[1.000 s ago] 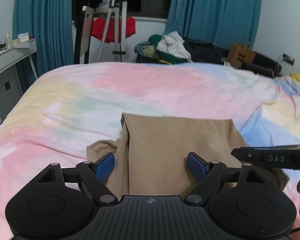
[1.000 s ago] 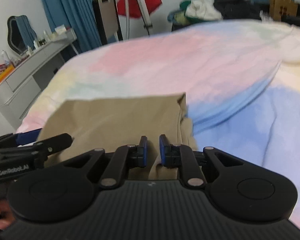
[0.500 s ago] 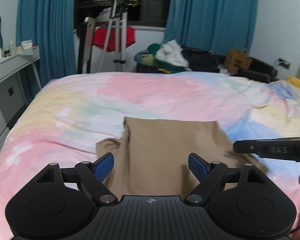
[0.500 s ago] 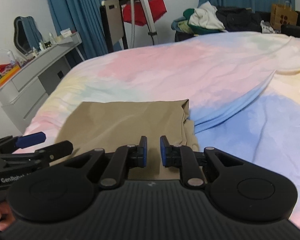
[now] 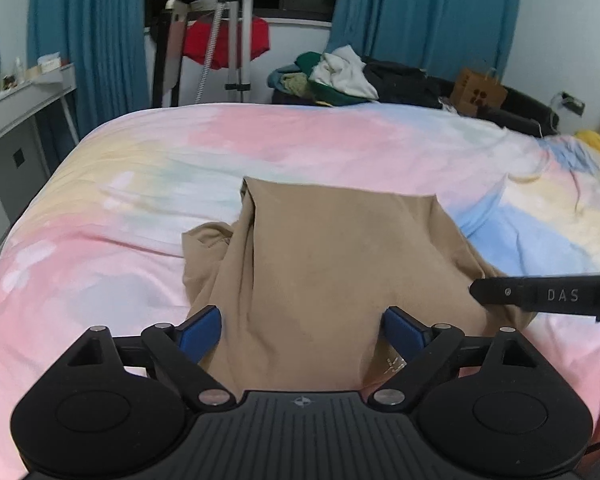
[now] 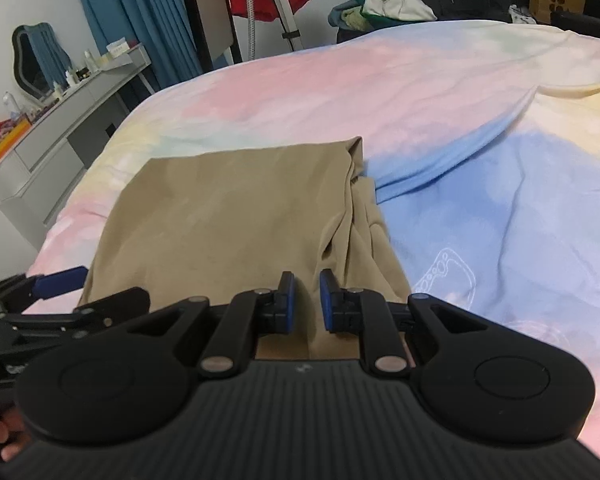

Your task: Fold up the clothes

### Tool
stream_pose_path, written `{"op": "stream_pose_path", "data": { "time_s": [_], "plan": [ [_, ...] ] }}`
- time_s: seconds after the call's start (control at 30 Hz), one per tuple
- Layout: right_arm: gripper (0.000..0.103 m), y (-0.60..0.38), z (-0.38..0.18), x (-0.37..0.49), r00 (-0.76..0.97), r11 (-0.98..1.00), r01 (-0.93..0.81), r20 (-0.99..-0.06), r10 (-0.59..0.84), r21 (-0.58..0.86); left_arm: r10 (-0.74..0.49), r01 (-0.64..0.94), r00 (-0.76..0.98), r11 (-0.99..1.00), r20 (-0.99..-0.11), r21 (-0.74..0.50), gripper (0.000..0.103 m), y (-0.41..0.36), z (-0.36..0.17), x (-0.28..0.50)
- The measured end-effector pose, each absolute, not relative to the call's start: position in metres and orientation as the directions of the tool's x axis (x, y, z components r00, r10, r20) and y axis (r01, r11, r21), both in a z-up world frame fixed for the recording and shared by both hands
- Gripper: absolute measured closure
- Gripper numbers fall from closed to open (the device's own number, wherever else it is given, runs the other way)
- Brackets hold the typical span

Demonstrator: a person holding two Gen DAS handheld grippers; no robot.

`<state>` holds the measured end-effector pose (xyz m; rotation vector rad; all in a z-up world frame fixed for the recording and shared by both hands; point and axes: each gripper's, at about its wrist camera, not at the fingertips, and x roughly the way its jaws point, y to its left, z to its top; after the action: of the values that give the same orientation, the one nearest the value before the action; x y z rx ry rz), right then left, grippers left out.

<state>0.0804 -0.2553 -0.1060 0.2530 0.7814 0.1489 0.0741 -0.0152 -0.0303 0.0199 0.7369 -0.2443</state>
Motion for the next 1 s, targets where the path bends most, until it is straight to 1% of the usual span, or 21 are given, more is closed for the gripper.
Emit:
{"op": "stream_pose_path", "data": {
  "time_s": [0.07, 0.13, 0.2, 0.23, 0.27, 0.3, 0.33, 0.43, 0.47, 0.53, 0.57, 0.67, 0.7, 0.73, 0.77, 0.8, 0.83, 0.9, 1.0],
  "plan": [
    [0.085, -0.259, -0.101, 0.077, 0.718, 0.953, -0.032, -0.657, 0.231, 0.300, -0.260, 0.213, 0.708, 0.965, -0.657, -0.153, 0.014, -0.009, -0.018, 0.067],
    [0.085, -0.263, -0.095, 0.073, 0.737, 0.945, -0.032, -0.631, 0.243, 0.327, -0.361, 0.208, 0.687, 0.929, -0.631, -0.305, 0.012, -0.001, -0.007, 0.060],
    [0.085, -0.268, -0.091, 0.071, 0.749, 0.933, -0.028, -0.610, 0.258, 0.360, -0.488, 0.203, 0.642, 0.852, -0.592, -0.483, 0.009, 0.007, -0.005, 0.056],
    [0.085, -0.270, -0.089, 0.071, 0.754, 0.925, -0.024, -0.600, 0.266, 0.380, -0.571, 0.199, 0.597, 0.786, -0.563, -0.586, 0.006, 0.011, -0.011, 0.058],
    [0.085, -0.273, -0.087, 0.070, 0.757, 0.916, -0.019, -0.593, 0.275, 0.400, -0.659, 0.177, 0.536, 0.699, -0.527, -0.693, 0.005, 0.015, -0.023, 0.064],
    [0.085, -0.275, -0.086, 0.070, 0.759, 0.906, -0.013, -0.586, 0.284, 0.422, -0.719, 0.133, 0.483, 0.624, -0.500, -0.770, 0.005, 0.017, -0.038, 0.071],
    [0.085, -0.278, -0.086, 0.071, 0.760, 0.895, -0.006, -0.580, 0.294, 0.446, -0.750, 0.077, 0.453, 0.572, -0.482, -0.817, 0.005, 0.021, -0.053, 0.077],
    [0.085, -0.284, -0.086, 0.071, 0.758, 0.859, 0.005, -0.562, 0.330, 0.511, -0.745, -0.084, 0.480, 0.486, -0.463, -0.870, 0.008, 0.036, -0.085, 0.090],
    [0.085, -0.286, -0.087, 0.072, 0.757, 0.848, 0.009, -0.559, 0.340, 0.529, -0.742, -0.137, 0.489, 0.453, -0.457, -0.881, 0.015, 0.041, -0.096, 0.094],
    [0.085, -0.290, -0.089, 0.072, 0.751, 0.822, 0.019, -0.551, 0.365, 0.570, -0.736, -0.239, 0.508, 0.379, -0.448, -0.894, 0.020, 0.051, -0.117, 0.102],
    [0.085, -0.292, -0.091, 0.073, 0.746, 0.803, 0.024, -0.545, 0.383, 0.596, -0.732, -0.273, 0.522, 0.343, -0.438, -0.899, 0.021, 0.055, -0.125, 0.106],
    [0.081, -0.297, -0.102, 0.076, 0.714, 0.697, 0.038, -0.507, 0.483, 0.717, -0.724, -0.272, 0.574, 0.273, -0.383, -0.923, 0.021, 0.065, -0.126, 0.109],
    [0.078, -0.297, -0.107, 0.077, 0.693, 0.639, 0.046, -0.486, 0.533, 0.767, -0.722, -0.266, 0.585, 0.260, -0.370, -0.928, 0.021, 0.066, -0.125, 0.110],
    [0.070, -0.297, -0.113, 0.079, 0.671, 0.579, 0.057, -0.460, 0.581, 0.814, -0.721, -0.251, 0.592, 0.259, -0.360, -0.933, 0.021, 0.066, -0.123, 0.110],
    [0.065, -0.295, -0.120, 0.080, 0.655, 0.524, 0.074, -0.438, 0.616, 0.849, -0.720, -0.231, 0.599, 0.265, -0.351, -0.936, 0.021, 0.065, -0.120, 0.110],
    [0.052, -0.292, -0.127, 0.080, 0.641, 0.472, 0.097, -0.418, 0.644, 0.876, -0.720, -0.210, 0.606, 0.267, -0.339, -0.941, 0.021, 0.064, -0.117, 0.110],
    [0.035, -0.289, -0.135, 0.081, 0.629, 0.420, 0.120, -0.396, 0.669, 0.900, -0.722, -0.186, 0.613, 0.263, -0.321, -0.947, 0.021, 0.064, -0.113, 0.109],
    [0.020, -0.283, -0.150, 0.082, 0.605, 0.311, 0.168, -0.347, 0.717, 0.936, -0.726, -0.143, 0.629, 0.244, -0.279, -0.959, 0.021, 0.064, -0.107, 0.109],
    [0.020, -0.274, -0.172, 0.084, 0.575, 0.142, 0.244, -0.261, 0.776, 0.959, -0.727, -0.105, 0.648, 0.211, -0.228, -0.972, 0.021, 0.067, -0.103, 0.111]
  ]
}}
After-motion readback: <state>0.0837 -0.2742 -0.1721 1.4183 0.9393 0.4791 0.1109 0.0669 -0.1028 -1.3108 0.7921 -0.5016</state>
